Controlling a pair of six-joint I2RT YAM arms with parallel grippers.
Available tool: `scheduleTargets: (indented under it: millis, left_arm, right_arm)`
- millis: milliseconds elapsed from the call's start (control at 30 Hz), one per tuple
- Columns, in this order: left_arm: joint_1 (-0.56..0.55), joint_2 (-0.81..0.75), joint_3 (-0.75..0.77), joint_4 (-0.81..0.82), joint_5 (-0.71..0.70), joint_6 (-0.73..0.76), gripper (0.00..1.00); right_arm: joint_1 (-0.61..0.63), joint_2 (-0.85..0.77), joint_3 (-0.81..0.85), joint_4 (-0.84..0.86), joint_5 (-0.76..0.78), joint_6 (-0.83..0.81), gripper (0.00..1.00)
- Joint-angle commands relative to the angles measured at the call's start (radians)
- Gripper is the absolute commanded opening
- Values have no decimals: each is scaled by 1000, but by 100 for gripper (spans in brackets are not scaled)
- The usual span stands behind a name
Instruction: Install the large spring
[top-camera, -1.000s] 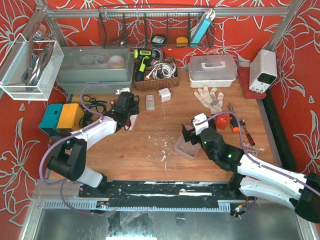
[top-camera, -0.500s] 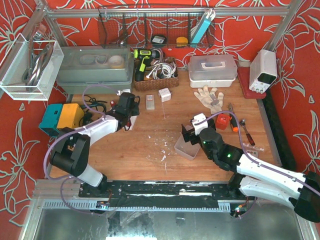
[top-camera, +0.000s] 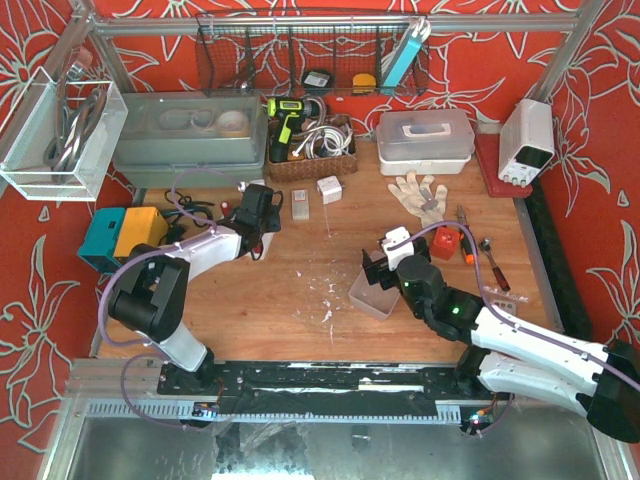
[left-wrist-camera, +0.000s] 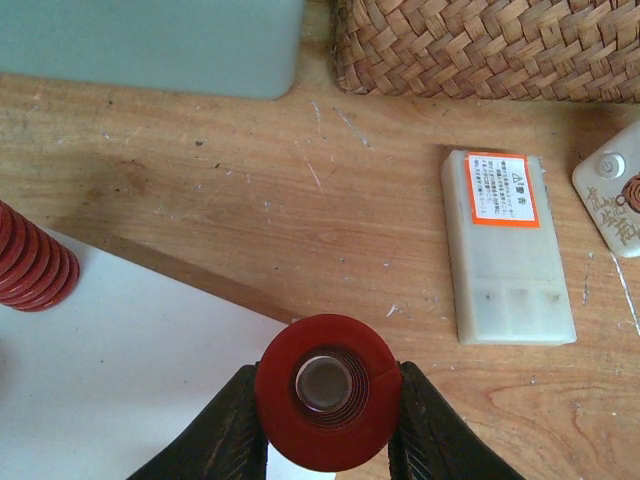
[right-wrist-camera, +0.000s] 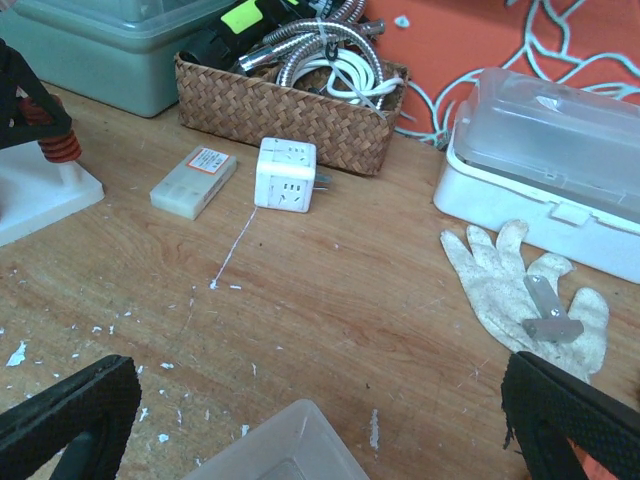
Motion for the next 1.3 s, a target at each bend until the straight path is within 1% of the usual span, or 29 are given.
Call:
scheduleTargets:
  millis: [0, 200, 267, 333, 467, 500, 533, 567, 600, 633, 667, 733, 800, 833, 900, 933, 1000, 1067, 1100, 1167, 1233, 1267]
  left_arm:
    - [8, -18, 25, 28, 10, 15, 33]
    - [8, -90, -5, 44, 26, 12, 48]
    - [8, -122, -27, 50, 22, 5, 55]
    - [8, -158, -39, 42, 14, 2, 62]
    - [8, -266, -93, 62, 1, -2, 71]
    - [8, -301, -123, 88, 6, -7, 75]
    - [8, -339, -164, 150, 18, -13, 81]
    - [8, -375, -207, 211, 35, -20, 88]
    - [8, -407, -256, 270, 54, -24, 97]
    - [8, -446, -299, 335, 74, -19, 100]
    - [7, -471, -338, 391, 95, -5, 100]
    - [7, -508, -414, 500, 108, 57, 100]
    - [5, -530, -480, 580, 98, 173, 100]
    - [5, -537, -498, 587, 86, 240, 100]
    - [5, -540, -522, 587, 35, 347, 100]
    - [5, -539, -545, 608, -1, 391, 100]
    - [7, -530, -605, 698, -93, 452, 100]
    - [20, -511, -661, 786, -124, 513, 100]
    - [35, -499, -681, 812, -121, 528, 100]
    - [76, -467, -693, 831, -87, 504, 100]
    - [123, -437, -689, 841, 36, 475, 100]
    - [138, -420, -688, 853, 88, 470, 100]
  right_arm:
    - [-3, 11, -12, 35, 33, -2, 99]
    - [-7, 36, -20, 70, 75, -11, 99]
    - [-10, 41, -19, 73, 89, -17, 99]
    - [-14, 42, -19, 76, 103, -27, 99]
    - [-39, 30, -34, 126, 146, -68, 99]
    - [-57, 29, -36, 140, 149, -83, 99]
    - [-78, 27, -31, 142, 149, -95, 99]
    - [-102, 28, -20, 128, 157, -98, 99]
    - [-139, 29, -10, 116, 174, -92, 99]
    - [-177, 32, -3, 110, 185, -81, 99]
    - [-216, 36, -5, 122, 185, -90, 99]
    - [-288, 49, -32, 198, 169, -153, 99]
    - [-360, 61, -57, 261, 174, -215, 99]
    - [-396, 68, -54, 253, 170, -219, 99]
    - [-485, 76, -54, 222, 145, -202, 99]
    - [-523, 77, -65, 226, 109, -195, 99]
    - [-588, 83, -104, 280, 30, -190, 99]
    - [-648, 106, -128, 333, -34, -175, 99]
    - [-680, 131, -136, 362, -56, -167, 99]
    - [-716, 208, -136, 404, -74, -144, 99]
    - [-731, 289, -110, 389, -66, -147, 99]
    - [-734, 310, -109, 413, -68, -158, 99]
